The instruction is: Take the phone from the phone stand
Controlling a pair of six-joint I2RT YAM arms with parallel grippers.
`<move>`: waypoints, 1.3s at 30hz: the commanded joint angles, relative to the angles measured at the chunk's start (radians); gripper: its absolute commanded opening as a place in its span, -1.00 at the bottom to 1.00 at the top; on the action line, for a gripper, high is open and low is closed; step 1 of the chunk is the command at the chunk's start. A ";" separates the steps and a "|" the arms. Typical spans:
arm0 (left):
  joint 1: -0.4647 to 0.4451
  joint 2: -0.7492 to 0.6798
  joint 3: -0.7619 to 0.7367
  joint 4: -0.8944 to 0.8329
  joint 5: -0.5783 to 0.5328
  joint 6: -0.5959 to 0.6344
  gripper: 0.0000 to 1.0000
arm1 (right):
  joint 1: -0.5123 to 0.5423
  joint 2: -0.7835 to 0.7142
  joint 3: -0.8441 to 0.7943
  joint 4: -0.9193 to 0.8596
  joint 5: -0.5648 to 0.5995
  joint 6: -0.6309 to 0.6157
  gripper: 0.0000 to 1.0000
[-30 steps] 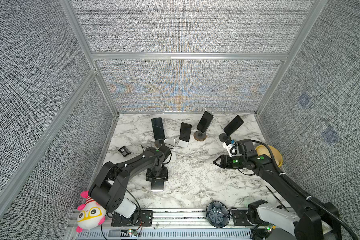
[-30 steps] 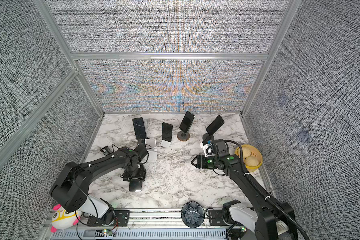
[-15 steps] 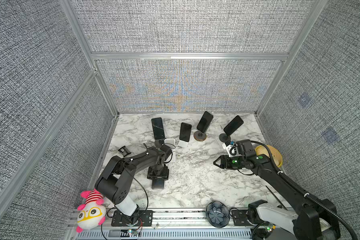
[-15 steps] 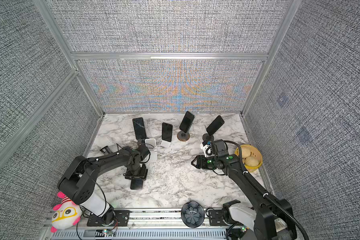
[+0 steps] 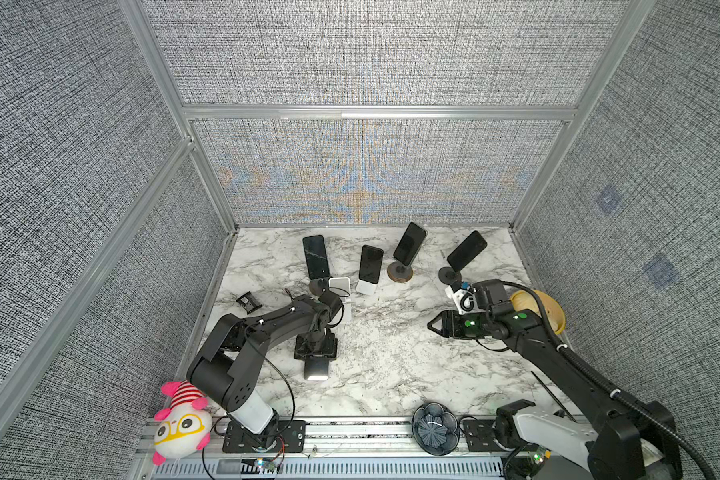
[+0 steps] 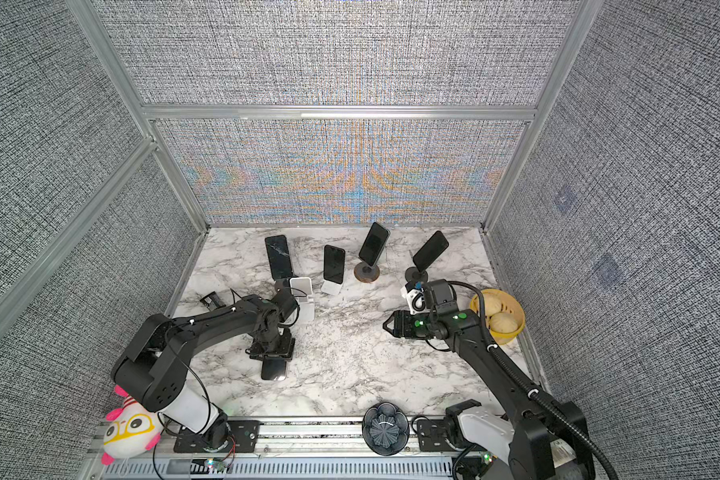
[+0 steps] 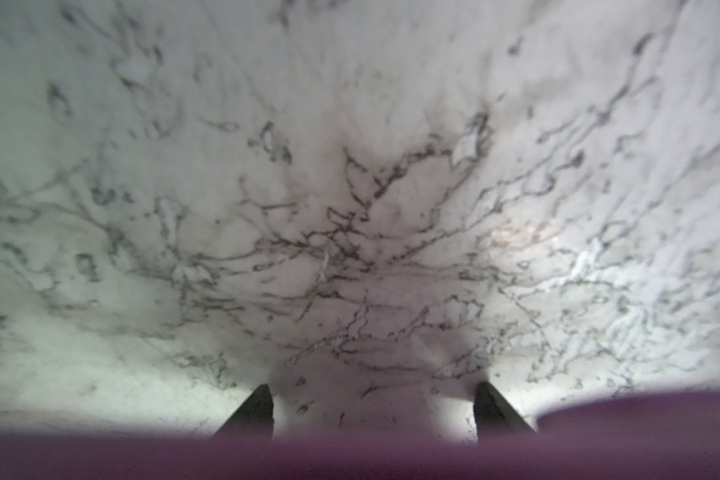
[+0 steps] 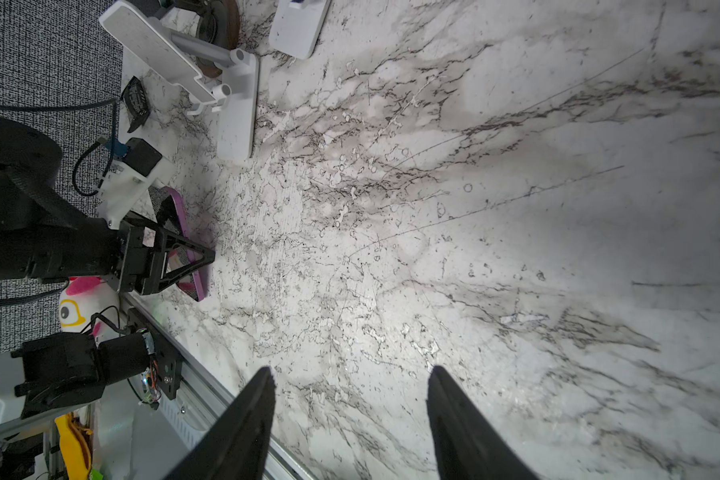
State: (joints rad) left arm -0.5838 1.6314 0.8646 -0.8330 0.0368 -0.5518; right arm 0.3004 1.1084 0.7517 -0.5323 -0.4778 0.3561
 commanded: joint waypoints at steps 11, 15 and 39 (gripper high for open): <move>0.000 0.023 -0.012 0.026 -0.051 -0.011 0.59 | -0.003 -0.003 0.001 -0.009 0.008 -0.012 0.20; -0.001 0.025 -0.004 0.019 -0.057 -0.010 0.62 | -0.003 -0.005 0.003 -0.011 0.012 -0.012 0.20; -0.002 -0.322 0.220 -0.175 -0.124 0.049 0.86 | -0.024 -0.078 0.112 -0.093 0.477 -0.031 0.48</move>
State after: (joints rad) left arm -0.5865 1.3251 1.0534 -0.9646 -0.0456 -0.5049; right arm 0.2832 1.0412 0.8440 -0.6106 -0.1429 0.2970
